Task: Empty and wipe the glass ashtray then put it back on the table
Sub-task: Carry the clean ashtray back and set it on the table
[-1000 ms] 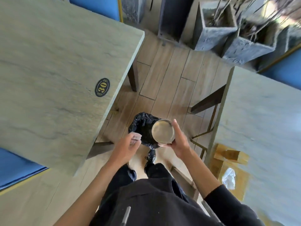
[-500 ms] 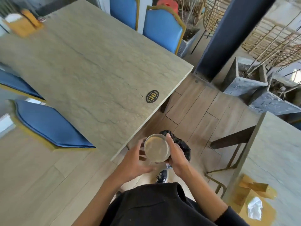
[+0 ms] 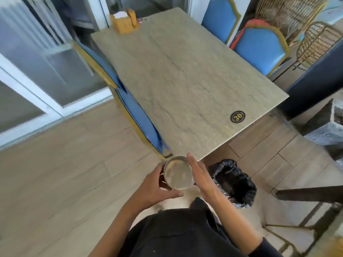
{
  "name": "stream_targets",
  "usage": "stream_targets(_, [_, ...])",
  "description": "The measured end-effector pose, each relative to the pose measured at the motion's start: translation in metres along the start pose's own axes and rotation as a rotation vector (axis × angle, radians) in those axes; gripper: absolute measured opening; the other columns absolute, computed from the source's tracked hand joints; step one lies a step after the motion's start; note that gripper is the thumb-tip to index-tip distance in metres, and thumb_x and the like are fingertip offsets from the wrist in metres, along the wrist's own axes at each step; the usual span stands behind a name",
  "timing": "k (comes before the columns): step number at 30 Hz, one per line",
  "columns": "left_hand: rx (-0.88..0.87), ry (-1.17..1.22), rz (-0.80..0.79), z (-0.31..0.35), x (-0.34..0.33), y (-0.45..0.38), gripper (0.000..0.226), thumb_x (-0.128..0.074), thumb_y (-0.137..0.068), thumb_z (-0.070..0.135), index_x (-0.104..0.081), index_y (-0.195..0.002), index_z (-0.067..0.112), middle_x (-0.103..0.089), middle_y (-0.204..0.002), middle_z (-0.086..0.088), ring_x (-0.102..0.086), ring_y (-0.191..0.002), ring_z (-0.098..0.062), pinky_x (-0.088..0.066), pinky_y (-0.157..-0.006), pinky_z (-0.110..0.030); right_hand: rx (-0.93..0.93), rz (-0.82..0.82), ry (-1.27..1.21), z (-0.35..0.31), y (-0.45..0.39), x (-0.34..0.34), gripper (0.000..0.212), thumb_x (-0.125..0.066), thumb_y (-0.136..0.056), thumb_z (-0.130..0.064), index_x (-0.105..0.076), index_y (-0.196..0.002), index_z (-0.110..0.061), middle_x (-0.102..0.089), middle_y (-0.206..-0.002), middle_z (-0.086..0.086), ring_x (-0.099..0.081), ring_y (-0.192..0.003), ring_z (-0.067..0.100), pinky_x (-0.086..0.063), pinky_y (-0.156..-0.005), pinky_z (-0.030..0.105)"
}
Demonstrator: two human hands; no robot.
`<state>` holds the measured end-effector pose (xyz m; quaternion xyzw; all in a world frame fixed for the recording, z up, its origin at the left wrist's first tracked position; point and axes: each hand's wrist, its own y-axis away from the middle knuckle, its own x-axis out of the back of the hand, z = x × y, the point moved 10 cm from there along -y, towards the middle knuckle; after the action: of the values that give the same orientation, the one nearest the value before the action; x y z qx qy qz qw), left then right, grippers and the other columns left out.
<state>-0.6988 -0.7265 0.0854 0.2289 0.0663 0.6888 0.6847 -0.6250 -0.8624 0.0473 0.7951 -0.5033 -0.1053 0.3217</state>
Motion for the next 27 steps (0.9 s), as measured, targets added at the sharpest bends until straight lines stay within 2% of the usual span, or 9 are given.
stream_targets(3, [0.031, 0.024, 0.053, -0.012, 0.033, 0.011, 0.097, -0.095, -0.054, 0.044, -0.042, -0.135, 0.037, -0.059, -0.121, 0.020, -0.066, -0.105, -0.006, -0.059, -0.089, -0.030, 0.046, -0.036, 0.040, -0.022, -0.003, -0.033, 0.059, -0.034, -0.105, -0.062, -0.081, -0.111, -0.026, -0.079, -0.110, -0.005, -0.069, -0.106, 0.008, -0.050, -0.090, 0.029])
stream_targets(8, [0.033, 0.004, 0.125, -0.021, 0.079, 0.001, 0.096, -0.094, -0.056, 0.049, -0.039, -0.134, 0.041, -0.056, -0.122, 0.025, -0.064, -0.106, -0.006, -0.059, -0.088, -0.023, 0.107, -0.068, 0.097, -0.062, -0.023, -0.073, 0.056, -0.033, -0.105, -0.060, -0.075, -0.114, -0.025, -0.073, -0.110, -0.001, -0.065, -0.105, 0.015, -0.048, -0.078, 0.023])
stream_targets(11, [0.032, -0.012, 0.147, -0.019, 0.110, -0.014, 0.092, -0.093, -0.057, 0.050, -0.040, -0.132, 0.042, -0.057, -0.119, 0.025, -0.065, -0.106, -0.007, -0.059, -0.086, -0.022, 0.114, -0.074, 0.086, -0.086, -0.045, -0.091, 0.049, -0.035, -0.106, -0.059, -0.075, -0.104, -0.030, -0.073, -0.099, -0.006, -0.067, -0.095, 0.012, -0.049, -0.072, 0.022])
stream_targets(15, [0.066, 0.032, 0.133, -0.018, 0.155, -0.043, 0.089, -0.092, -0.058, 0.049, -0.042, -0.131, 0.042, -0.060, -0.117, 0.023, -0.067, -0.102, -0.003, -0.059, -0.085, -0.023, 0.139, -0.062, 0.066, -0.117, -0.082, -0.114, 0.050, -0.035, -0.107, -0.055, -0.076, -0.105, -0.027, -0.073, -0.097, -0.007, -0.067, -0.093, 0.012, -0.048, -0.073, 0.022])
stream_targets(17, [0.095, 0.135, 0.118, -0.017, 0.175, -0.063, 0.067, -0.085, -0.074, 0.041, -0.046, -0.128, 0.040, -0.062, -0.119, 0.019, -0.069, -0.100, -0.003, -0.060, -0.083, -0.025, 0.149, -0.050, 0.041, -0.134, -0.105, -0.122, 0.052, -0.035, -0.108, -0.052, -0.077, -0.105, -0.022, -0.074, -0.096, -0.005, -0.067, -0.091, 0.010, -0.048, -0.072, 0.022])
stream_targets(20, [0.094, 0.244, 0.113, -0.007, 0.205, -0.092, 0.030, -0.063, -0.097, 0.022, -0.053, -0.122, 0.034, -0.064, -0.120, 0.008, -0.071, -0.098, -0.007, -0.060, -0.077, -0.024, 0.158, -0.019, 0.024, -0.159, -0.137, -0.130, 0.059, -0.036, -0.108, -0.053, -0.079, -0.104, -0.015, -0.077, -0.096, 0.001, -0.070, -0.092, 0.014, -0.051, -0.074, 0.025])
stream_targets(23, [0.098, 0.289, 0.093, 0.001, 0.232, -0.119, 0.028, -0.059, -0.099, 0.019, -0.057, -0.125, 0.027, -0.066, -0.120, 0.003, -0.072, -0.102, -0.017, -0.061, -0.083, -0.032, 0.160, 0.030, 0.006, -0.180, -0.165, -0.132, 0.063, -0.038, -0.107, -0.053, -0.079, -0.104, -0.006, -0.078, -0.101, 0.014, -0.072, -0.101, 0.027, -0.055, -0.080, 0.033])
stream_targets(25, [0.098, 0.289, 0.090, 0.004, 0.249, -0.139, 0.031, -0.062, -0.097, 0.024, -0.057, -0.128, 0.026, -0.067, -0.121, 0.002, -0.072, -0.104, -0.021, -0.061, -0.086, -0.036, 0.162, 0.056, -0.016, -0.193, -0.182, -0.132, 0.059, -0.039, -0.107, -0.053, -0.080, -0.103, -0.010, -0.079, -0.103, 0.013, -0.072, -0.103, 0.028, -0.057, -0.087, 0.040])
stream_targets(27, [0.096, 0.294, 0.113, 0.007, 0.267, -0.157, 0.033, -0.065, -0.095, 0.027, -0.059, -0.128, 0.024, -0.068, -0.121, 0.000, -0.071, -0.106, -0.022, -0.061, -0.085, -0.037, 0.158, 0.088, -0.036, -0.206, -0.194, -0.130, 0.057, -0.040, -0.106, -0.056, -0.080, -0.102, -0.016, -0.079, -0.103, 0.013, -0.073, -0.102, 0.029, -0.058, -0.086, 0.044])
